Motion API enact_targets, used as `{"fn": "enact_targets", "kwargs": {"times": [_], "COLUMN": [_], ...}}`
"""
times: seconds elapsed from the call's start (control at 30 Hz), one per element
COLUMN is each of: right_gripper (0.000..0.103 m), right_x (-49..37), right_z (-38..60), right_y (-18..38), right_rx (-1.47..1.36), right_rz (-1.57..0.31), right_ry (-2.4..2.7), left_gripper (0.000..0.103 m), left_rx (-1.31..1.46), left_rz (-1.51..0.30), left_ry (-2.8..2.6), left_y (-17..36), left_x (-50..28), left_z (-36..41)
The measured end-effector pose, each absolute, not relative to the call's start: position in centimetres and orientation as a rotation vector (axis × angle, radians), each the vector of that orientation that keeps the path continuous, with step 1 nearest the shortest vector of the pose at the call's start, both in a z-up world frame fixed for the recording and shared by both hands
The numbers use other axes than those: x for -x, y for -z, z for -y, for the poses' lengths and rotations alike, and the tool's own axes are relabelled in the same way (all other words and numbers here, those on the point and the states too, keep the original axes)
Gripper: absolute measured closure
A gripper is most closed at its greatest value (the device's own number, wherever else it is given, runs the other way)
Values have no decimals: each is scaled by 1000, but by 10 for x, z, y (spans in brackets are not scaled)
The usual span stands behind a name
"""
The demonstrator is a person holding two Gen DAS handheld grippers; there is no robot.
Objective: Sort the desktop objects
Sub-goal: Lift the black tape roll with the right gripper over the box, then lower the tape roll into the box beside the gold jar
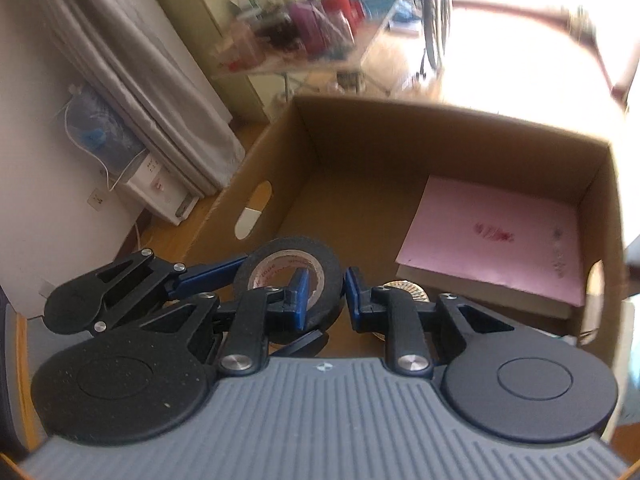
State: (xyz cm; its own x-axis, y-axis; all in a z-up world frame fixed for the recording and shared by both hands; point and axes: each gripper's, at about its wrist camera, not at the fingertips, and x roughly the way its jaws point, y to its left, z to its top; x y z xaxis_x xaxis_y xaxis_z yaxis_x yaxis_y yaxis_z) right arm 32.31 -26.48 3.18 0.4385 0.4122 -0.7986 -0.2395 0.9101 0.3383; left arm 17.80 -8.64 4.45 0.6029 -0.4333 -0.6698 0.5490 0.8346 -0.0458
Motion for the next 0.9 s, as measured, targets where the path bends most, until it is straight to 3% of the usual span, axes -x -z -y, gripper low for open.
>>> {"fn": "enact_targets", "kwargs": {"times": [0.43,0.9], "right_gripper": [81,81], "right_x": [-371,-372], "right_z": [285,286], "right_y": [47,88], "right_rx": [-401,-565], "right_rz": [-1331,-1487], "right_ry": [-400,-414], "left_gripper": [37,37], "left_rx": [-125,-145], "left_rz": [-1080,-1262], "left_ry": [690,717], "left_y": [0,26], "left_x": [-232,-247], "left_z": [83,74]}}
